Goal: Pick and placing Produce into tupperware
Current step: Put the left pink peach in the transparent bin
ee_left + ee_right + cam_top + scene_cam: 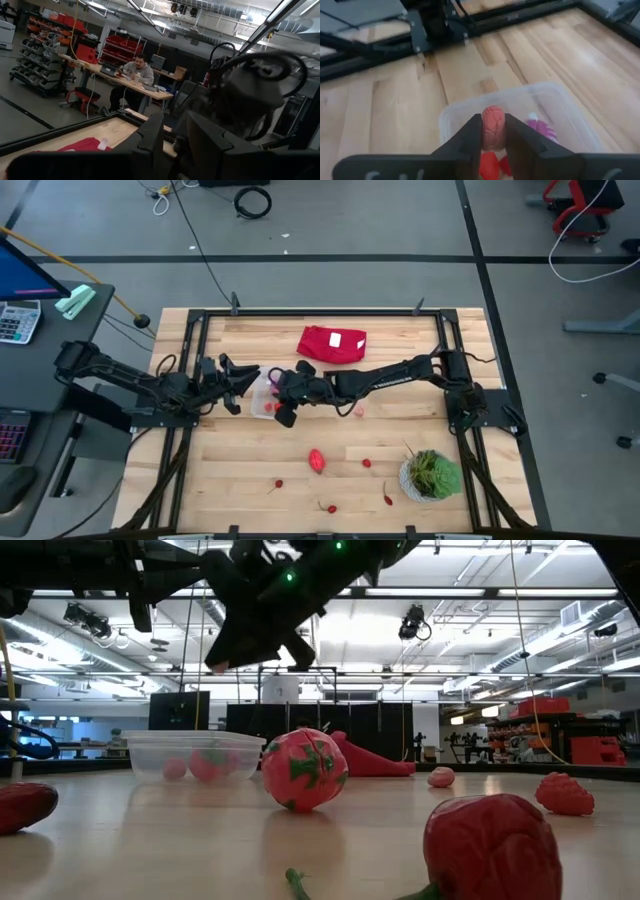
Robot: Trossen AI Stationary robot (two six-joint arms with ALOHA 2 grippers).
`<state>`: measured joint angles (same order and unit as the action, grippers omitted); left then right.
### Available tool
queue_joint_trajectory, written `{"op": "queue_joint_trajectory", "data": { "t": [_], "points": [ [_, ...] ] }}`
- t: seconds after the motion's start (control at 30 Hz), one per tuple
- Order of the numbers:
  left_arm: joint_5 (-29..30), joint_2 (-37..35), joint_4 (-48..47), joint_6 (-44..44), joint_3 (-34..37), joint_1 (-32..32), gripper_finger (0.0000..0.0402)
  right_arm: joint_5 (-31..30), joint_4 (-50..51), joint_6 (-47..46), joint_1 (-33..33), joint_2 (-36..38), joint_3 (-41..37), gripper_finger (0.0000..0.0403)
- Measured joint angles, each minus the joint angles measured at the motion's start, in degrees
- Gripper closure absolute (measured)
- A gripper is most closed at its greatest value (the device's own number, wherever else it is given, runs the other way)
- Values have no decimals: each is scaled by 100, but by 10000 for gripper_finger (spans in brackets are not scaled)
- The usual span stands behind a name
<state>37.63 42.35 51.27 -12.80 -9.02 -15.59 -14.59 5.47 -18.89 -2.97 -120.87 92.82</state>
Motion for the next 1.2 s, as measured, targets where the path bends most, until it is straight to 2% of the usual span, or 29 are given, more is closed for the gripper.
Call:
{"op": "queue_joint_trajectory", "data": {
  "t": [0.23, 0.5, 0.63, 0.77, 1.07, 1.2],
  "points": [
    [0, 0, 62, 11, -4, 0, 308, 3, -90, -249, 108, -289, -9, 320],
    [0, -2, 60, 57, -4, 4, 308, 173, -246, 654, 153, -272, 0, 338],
    [0, -2, 69, 43, -4, 4, 308, 416, -457, 126, 191, -329, 4, 349],
    [0, 0, 63, 0, -4, 4, 308, 458, -405, 73, 185, -686, 8, 349],
    [0, 0, 30, 46, -4, 4, 308, 190, -516, 677, 209, -775, 2, 336],
    [0, 0, 27, 59, -4, 4, 308, 913, -471, 733, 216, -781, 0, 332]
  ]
}}
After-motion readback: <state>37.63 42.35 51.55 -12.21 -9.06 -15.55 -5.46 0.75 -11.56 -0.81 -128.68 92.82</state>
